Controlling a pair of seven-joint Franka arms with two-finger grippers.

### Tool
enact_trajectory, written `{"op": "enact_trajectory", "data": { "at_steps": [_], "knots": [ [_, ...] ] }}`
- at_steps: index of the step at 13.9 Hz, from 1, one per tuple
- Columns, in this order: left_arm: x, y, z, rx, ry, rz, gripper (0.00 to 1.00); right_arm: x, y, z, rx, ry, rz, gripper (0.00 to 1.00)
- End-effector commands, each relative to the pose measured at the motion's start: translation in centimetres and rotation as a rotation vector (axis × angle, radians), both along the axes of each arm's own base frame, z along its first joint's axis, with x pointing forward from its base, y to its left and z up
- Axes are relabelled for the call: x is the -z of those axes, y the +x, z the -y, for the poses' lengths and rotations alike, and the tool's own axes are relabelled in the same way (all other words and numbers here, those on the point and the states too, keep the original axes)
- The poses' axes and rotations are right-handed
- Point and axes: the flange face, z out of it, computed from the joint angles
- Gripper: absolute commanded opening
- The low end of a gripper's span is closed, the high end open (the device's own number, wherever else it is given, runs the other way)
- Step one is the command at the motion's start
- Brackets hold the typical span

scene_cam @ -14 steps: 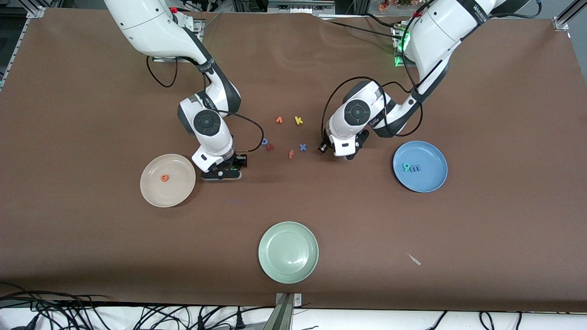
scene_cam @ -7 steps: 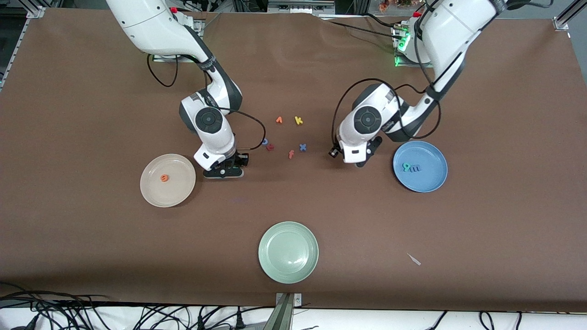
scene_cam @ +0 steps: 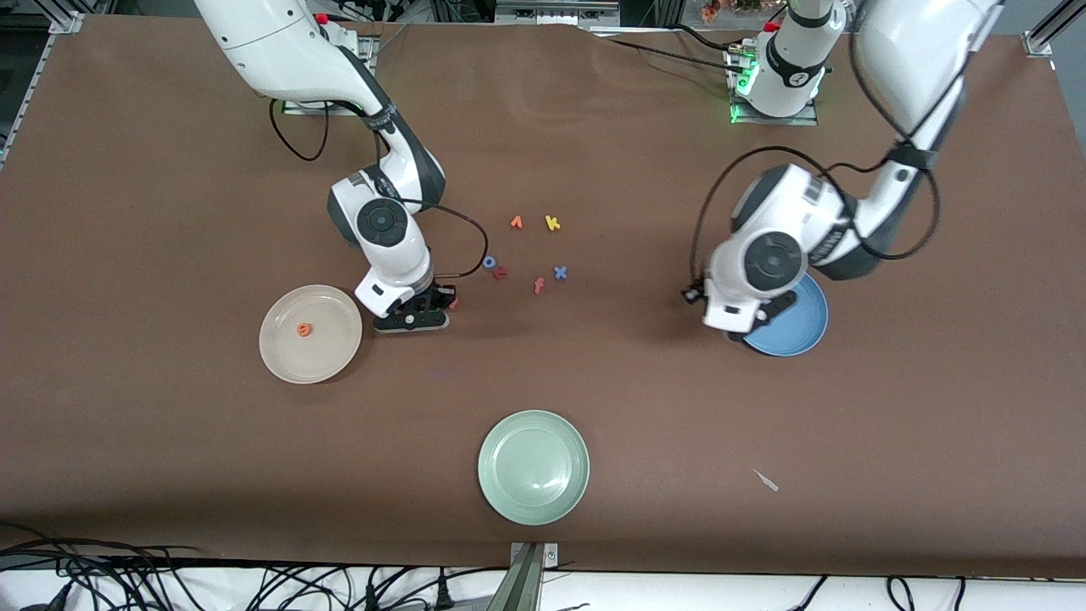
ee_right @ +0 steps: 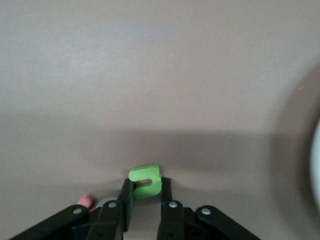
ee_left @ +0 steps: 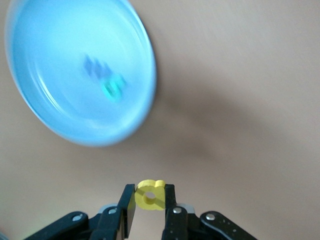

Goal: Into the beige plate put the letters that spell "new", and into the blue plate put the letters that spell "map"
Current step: 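Drop the yellow d on the blue plate while the right drops green u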

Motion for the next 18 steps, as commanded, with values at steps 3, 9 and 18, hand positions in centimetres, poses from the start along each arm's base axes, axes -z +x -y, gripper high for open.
{"op": "enact_trajectory", "data": {
  "at_steps": [3,9,18],
  "knots": [
    [2.4,2.1,-11.4,0.185,-0.046,-0.063,0.17,-5.3,3.1,5.1,-0.112,-0.107,-0.046,0.14],
    [7.3,2.6,-17.4,0.205,-0.150,-0.090,0.34,-4.7,3.2,16.7,-0.263,-0.133,-0.095,0.16],
    [-11.4,5.5,-9.7,0.387,-0.155,0.023,1.00,-7.5,1.8,8.3,-0.075,-0.011,-0.118,0.83]
  ]
}}
